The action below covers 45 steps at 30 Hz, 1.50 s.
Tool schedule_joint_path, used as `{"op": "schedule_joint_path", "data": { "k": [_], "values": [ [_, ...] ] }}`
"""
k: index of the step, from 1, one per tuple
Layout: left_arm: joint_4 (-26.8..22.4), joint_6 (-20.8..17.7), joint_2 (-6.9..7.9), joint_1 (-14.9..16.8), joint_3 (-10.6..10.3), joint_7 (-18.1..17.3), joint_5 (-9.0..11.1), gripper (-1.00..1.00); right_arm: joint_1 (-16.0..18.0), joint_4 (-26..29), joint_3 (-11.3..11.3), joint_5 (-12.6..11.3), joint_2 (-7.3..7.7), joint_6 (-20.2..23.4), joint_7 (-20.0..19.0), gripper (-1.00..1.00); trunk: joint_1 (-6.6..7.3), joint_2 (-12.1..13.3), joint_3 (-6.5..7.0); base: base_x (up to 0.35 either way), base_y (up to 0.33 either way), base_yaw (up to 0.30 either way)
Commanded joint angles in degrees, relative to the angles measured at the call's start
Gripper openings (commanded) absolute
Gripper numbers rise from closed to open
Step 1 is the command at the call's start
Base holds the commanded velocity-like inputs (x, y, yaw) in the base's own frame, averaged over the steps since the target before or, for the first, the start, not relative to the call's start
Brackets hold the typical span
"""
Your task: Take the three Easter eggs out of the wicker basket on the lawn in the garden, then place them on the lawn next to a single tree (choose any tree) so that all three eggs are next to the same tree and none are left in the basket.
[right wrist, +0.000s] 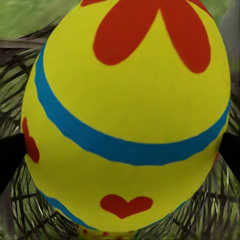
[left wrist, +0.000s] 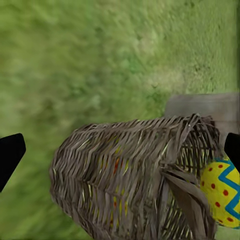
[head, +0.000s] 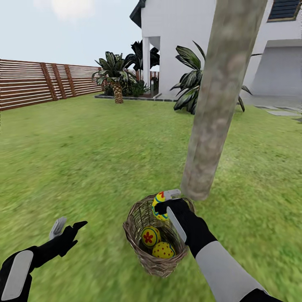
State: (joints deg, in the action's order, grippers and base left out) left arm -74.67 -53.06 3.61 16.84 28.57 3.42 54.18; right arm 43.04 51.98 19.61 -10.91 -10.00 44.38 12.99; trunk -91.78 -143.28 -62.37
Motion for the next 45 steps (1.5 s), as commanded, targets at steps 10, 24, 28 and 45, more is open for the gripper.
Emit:
{"op": "schedule_joint_path", "data": {
  "k": [10,24,28,45],
  "values": [
    [-0.04,-0.29,0.08,0.04,0.08,0.36,0.40,1.00,-0.25,7.02,-0.20,-2.71,3.32,9.48,-14.29,-1.00,1.43,2.44,1.92,0.000,0.000,0.000],
    [-0.04,-0.29,-0.02,0.04,0.05,0.15,0.40,1.00,-0.43,7.34,-2.59,-13.66,17.09,9.65,-48.46,-1.00,4.28,7.66,4.26,0.000,0.000,-0.002],
    [-0.28,-0.36,-0.35,0.04,-1.25,0.13,0.53,1.00,-0.91,5.71,-3.98,-13.62,20.78,9.25,-48.51,-1.00,4.28,7.66,4.44,0.000,0.000,-0.189],
    [-0.61,-0.29,-0.80,0.04,-2.47,0.11,0.49,1.00,-0.98,5.64,-7.48,-13.52,21.86,9.23,-48.58,-1.00,4.28,7.66,5.36,0.000,0.000,-0.241]
  ]
}}
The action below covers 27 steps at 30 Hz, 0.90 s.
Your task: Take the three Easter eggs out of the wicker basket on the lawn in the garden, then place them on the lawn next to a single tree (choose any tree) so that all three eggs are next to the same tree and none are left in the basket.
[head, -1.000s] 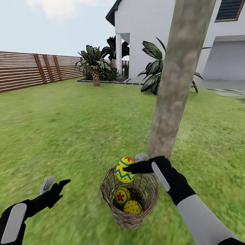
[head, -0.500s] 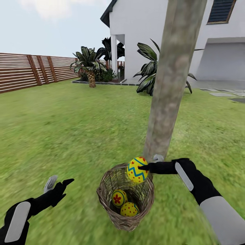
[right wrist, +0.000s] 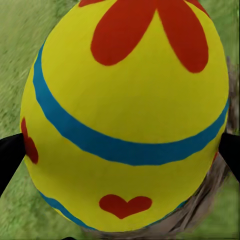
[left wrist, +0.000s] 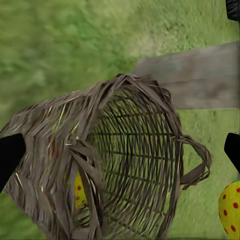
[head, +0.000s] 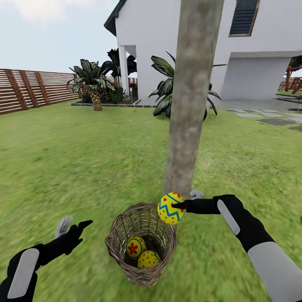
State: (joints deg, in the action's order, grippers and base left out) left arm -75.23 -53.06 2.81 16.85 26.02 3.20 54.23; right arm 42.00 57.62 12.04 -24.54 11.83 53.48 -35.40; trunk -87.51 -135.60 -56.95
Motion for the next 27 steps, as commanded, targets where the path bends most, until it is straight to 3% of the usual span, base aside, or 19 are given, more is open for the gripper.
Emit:
{"op": "schedule_joint_path", "data": {
  "k": [1,19,27],
  "values": [
    [-0.08,-0.29,0.00,0.02,0.08,0.38,0.44,1.00,0.08,-0.03,0.09,0.10,0.03,0.14,-0.19,-1.00,0.01,-0.02,0.00,0.000,-0.100,-0.241],
    [-0.09,-0.29,-0.09,0.02,0.03,0.49,0.43,1.00,0.03,-0.26,0.09,0.09,0.03,0.12,0.02,-1.00,0.01,-0.02,0.98,0.000,-0.315,-0.241],
    [0.22,-0.20,-1.39,0.02,0.03,0.41,0.36,1.00,0.02,-1.22,0.09,0.54,-0.25,-0.93,2.48,-1.00,0.01,-0.02,1.04,0.000,-0.156,0.013]
  ]
}}
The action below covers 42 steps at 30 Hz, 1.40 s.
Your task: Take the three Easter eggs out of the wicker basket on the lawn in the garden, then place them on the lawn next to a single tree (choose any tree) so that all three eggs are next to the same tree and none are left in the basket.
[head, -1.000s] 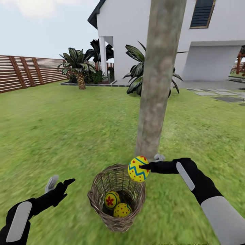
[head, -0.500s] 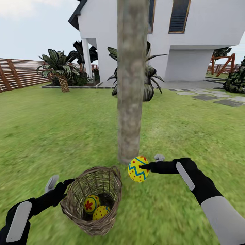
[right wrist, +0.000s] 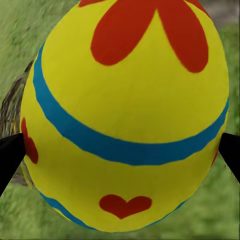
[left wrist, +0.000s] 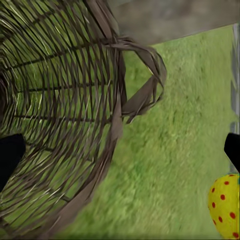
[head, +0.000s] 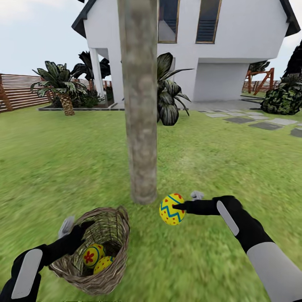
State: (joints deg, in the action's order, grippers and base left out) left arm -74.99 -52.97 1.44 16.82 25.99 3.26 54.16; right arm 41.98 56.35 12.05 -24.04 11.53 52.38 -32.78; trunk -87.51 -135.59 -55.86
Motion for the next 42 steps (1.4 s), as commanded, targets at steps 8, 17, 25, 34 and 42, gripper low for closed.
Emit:
{"op": "schedule_joint_path", "data": {
  "k": [8,17,25,34,42],
  "values": [
    [-0.06,-0.29,-0.04,0.05,0.03,0.34,0.33,1.00,0.03,0.16,0.07,0.13,-0.02,-0.08,4.11,-1.00,0.01,-0.02,-0.06,0.076,-0.227,0.283],
    [-0.07,-0.29,-0.04,0.05,0.03,0.34,0.33,1.00,0.03,0.08,0.07,0.14,-0.13,-0.86,6.41,-1.00,0.01,-0.02,-0.06,0.135,-0.309,0.291],
    [-0.18,-0.29,-0.31,0.05,0.03,0.34,0.36,1.00,0.00,-2.49,0.25,0.10,-0.28,-4.85,11.73,-1.00,0.01,-0.02,-0.06,0.135,-0.310,0.291],
    [-0.96,-0.43,-1.69,0.05,-3.25,0.34,0.59,1.00,-0.06,-22.85,1.96,7.15,-7.69,-25.43,25.65,-1.00,0.01,-0.02,-0.06,0.024,-0.056,0.093],
    [-4.23,-1.07,-1.61,0.05,-5.10,-3.45,0.68,1.00,-0.06,-25.14,2.11,8.53,-8.01,-29.69,25.75,-1.00,0.01,-0.02,-0.06,0.000,0.000,0.000]
  ]
}}
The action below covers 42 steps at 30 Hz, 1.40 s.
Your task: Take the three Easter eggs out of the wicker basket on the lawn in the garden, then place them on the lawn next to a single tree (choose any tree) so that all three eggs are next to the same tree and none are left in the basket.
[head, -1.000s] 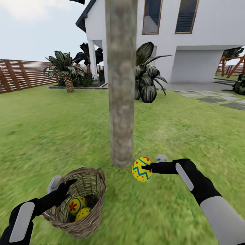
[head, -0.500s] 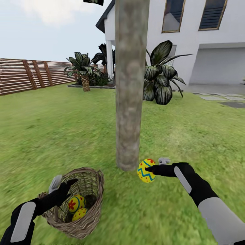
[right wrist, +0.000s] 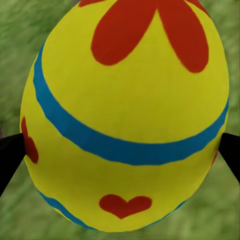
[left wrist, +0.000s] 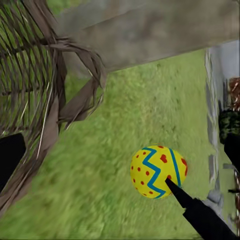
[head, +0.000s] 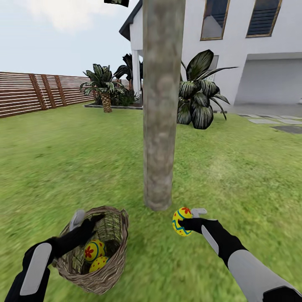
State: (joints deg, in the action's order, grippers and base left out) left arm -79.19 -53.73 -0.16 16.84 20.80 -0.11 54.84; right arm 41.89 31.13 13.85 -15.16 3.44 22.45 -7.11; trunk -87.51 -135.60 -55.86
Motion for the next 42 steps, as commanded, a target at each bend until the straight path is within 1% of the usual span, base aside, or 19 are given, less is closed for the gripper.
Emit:
{"op": "schedule_joint_path", "data": {
  "k": [1,2,3,4,5,7,8,9,10,11,13,15,18,20,25,29,31,35,42],
  "values": [
    [-0.10,-0.43,0.03,0.04,0.06,-1.86,-0.01,1.00,0.03,0.08,0.45,-0.34,0.08,0.00,0.08,-1.00,0.01,-0.02,-0.05,0.000,0.000,0.000],
    [-0.15,-0.64,0.17,0.04,-0.02,-3.51,0.00,1.00,0.03,-0.03,0.94,-0.32,0.07,-1.62,0.10,-1.00,0.01,-0.02,-0.05,0.000,0.000,0.000],
    [-0.17,-1.07,0.09,0.04,-0.08,-4.02,0.00,1.00,0.03,-0.57,1.25,-0.32,0.07,-3.97,0.12,-1.00,0.01,-0.02,-0.05,0.000,0.000,0.000],
    [-0.17,-2.54,0.00,0.04,-0.30,-4.28,0.01,1.00,0.03,-1.37,1.63,-0.32,0.07,-6.29,0.15,-1.00,0.01,-0.02,-0.05,0.000,0.000,0.000],
    [-0.19,-3.42,-0.05,0.04,-1.10,-4.39,0.01,1.00,0.03,-1.78,1.88,-0.30,0.07,-7.27,0.16,-1.00,0.01,-0.02,-0.05,0.000,0.000,0.000],
    [-0.23,-4.17,-0.11,0.04,-3.92,-4.76,0.01,1.00,0.03,-2.10,2.09,-0.18,0.07,-8.08,0.17,-1.00,0.01,-0.02,-0.05,0.000,0.000,0.000],
    [-0.25,-4.28,-0.43,0.04,-4.92,-4.95,0.17,1.00,0.03,-2.15,2.13,-0.15,0.07,-8.21,0.19,-1.00,0.01,-0.02,-0.05,0.000,0.000,0.000],
    [-0.23,-4.30,-1.13,0.04,-5.60,-5.08,1.03,1.00,0.03,-2.17,2.14,-0.14,0.07,-8.26,0.22,-1.00,0.01,-0.02,-0.05,0.000,0.000,0.000],
    [-0.21,-4.25,-1.46,0.04,-6.84,-5.13,2.06,1.00,0.03,-2.19,2.15,-0.14,0.07,-8.28,0.26,-1.00,0.01,-0.02,-0.05,0.000,0.000,0.047],
    [-0.22,-4.22,-1.59,0.07,-8.39,-5.15,2.47,1.00,0.03,-2.20,2.15,-0.14,0.07,-8.31,0.58,-1.00,0.01,-0.02,-0.05,0.000,0.000,0.165],
    [-0.22,-4.12,-1.92,0.14,-13.37,-5.16,2.89,1.00,0.03,-2.21,2.18,-0.17,0.07,-8.39,3.94,-1.00,0.01,-0.02,-0.05,0.000,-0.055,0.256],
    [-0.26,-4.10,-2.37,0.20,-15.52,-5.16,3.08,1.00,0.03,-2.21,2.59,-0.21,0.07,-8.52,5.67,-1.00,0.01,-0.02,-0.05,0.000,-0.244,0.285],
    [-0.20,-4.02,-2.74,0.21,-16.09,-5.09,4.91,1.00,0.03,-2.21,3.34,-0.22,0.07,-8.63,6.09,-1.00,0.01,-0.02,-0.05,0.000,-0.320,0.292],
    [-0.18,-4.02,-2.87,0.22,-16.20,-5.08,5.34,1.00,0.03,-2.21,3.44,-0.22,0.01,-8.63,6.13,-1.00,0.01,-0.02,-0.05,0.000,-0.326,0.293],
    [-0.09,-3.96,-2.92,0.22,-16.23,-5.09,5.45,1.00,0.03,-2.37,3.55,-0.27,-0.01,-8.65,6.14,-1.00,0.01,-0.02,-0.05,0.000,-0.094,0.272],
    [-0.09,-3.93,-2.93,0.22,-16.29,-5.14,5.46,1.00,0.03,-2.41,3.48,-0.24,-0.86,-8.65,6.14,-1.00,0.01,-0.02,-0.05,0.000,-0.024,0.042],
    [-0.09,-3.89,-2.97,0.22,-16.47,-5.16,5.46,1.00,0.03,-2.45,3.54,-0.23,-1.04,-8.65,6.16,-1.00,0.01,-0.02,-0.05,0.000,-0.251,0.083],
    [-0.09,-3.84,-3.01,0.22,-18.13,-5.16,5.46,1.00,0.03,-2.46,3.56,-0.22,-1.15,-8.65,6.22,-1.00,0.01,-0.02,-0.05,0.000,-0.322,0.264],
    [-0.09,-3.84,-3.01,0.22,-18.29,-5.16,5.46,1.00,0.03,-2.48,3.61,-0.22,-1.16,-8.65,6.23,-1.00,0.01,-0.02,-0.05,0.000,-0.331,0.291]
  ]
}}
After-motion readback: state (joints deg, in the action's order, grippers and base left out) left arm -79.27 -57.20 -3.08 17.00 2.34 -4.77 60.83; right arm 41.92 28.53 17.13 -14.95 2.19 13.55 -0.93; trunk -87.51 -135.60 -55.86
